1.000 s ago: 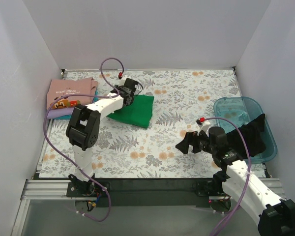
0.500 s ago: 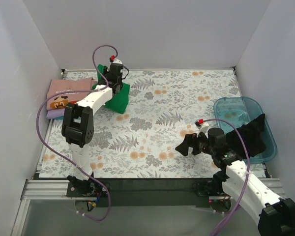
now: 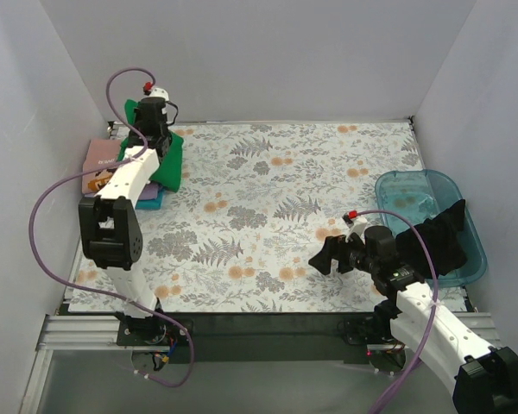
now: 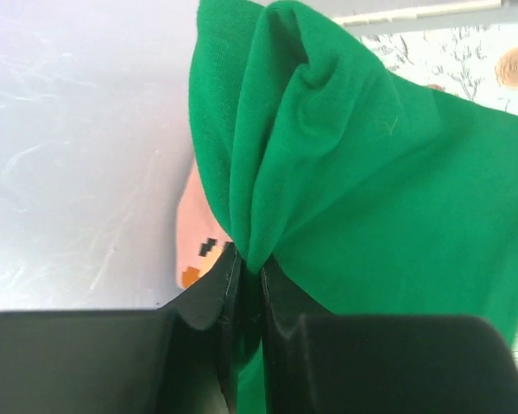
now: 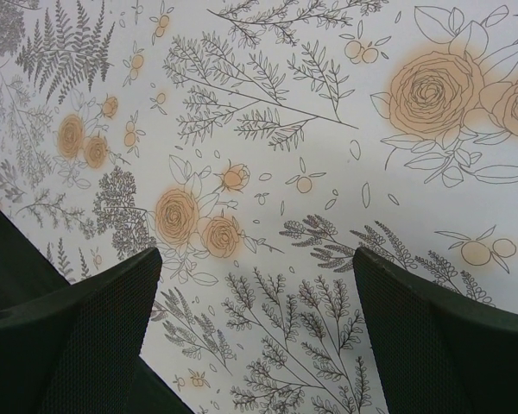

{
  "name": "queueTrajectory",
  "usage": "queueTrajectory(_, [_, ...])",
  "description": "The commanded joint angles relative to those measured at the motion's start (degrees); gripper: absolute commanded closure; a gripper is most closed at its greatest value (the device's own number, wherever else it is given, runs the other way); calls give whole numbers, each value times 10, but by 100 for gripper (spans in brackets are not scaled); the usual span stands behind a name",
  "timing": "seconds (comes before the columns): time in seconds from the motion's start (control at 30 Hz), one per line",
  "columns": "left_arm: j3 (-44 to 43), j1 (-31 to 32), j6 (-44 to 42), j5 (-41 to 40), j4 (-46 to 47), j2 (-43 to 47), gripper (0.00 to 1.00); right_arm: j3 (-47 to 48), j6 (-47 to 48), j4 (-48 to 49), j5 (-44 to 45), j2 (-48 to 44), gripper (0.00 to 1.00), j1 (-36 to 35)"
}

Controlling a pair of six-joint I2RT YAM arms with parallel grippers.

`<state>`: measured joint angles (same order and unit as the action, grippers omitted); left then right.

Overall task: Fold and stack the t-shirts
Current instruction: Neatly place the folded tshirt to the corner

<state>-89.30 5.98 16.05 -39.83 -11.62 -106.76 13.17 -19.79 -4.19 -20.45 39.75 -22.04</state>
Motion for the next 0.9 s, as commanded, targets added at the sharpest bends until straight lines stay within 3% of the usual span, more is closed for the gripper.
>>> queueTrajectory(0.0, [11, -16, -4, 41, 22, 94, 100, -2, -6, 19, 8, 2, 2, -1])
queueTrajectory(0.3, [-29, -25, 15, 66, 5, 110, 100, -5, -10, 20, 15, 2, 2, -1])
queueTrajectory(0.5, [-47, -25, 56, 129, -46, 123, 100, -2, -11, 21, 18, 11, 2, -1])
queueTrajectory(0.87, [-48, -47, 65, 92, -20, 102, 100, -4, -16, 22, 26, 16, 1, -1])
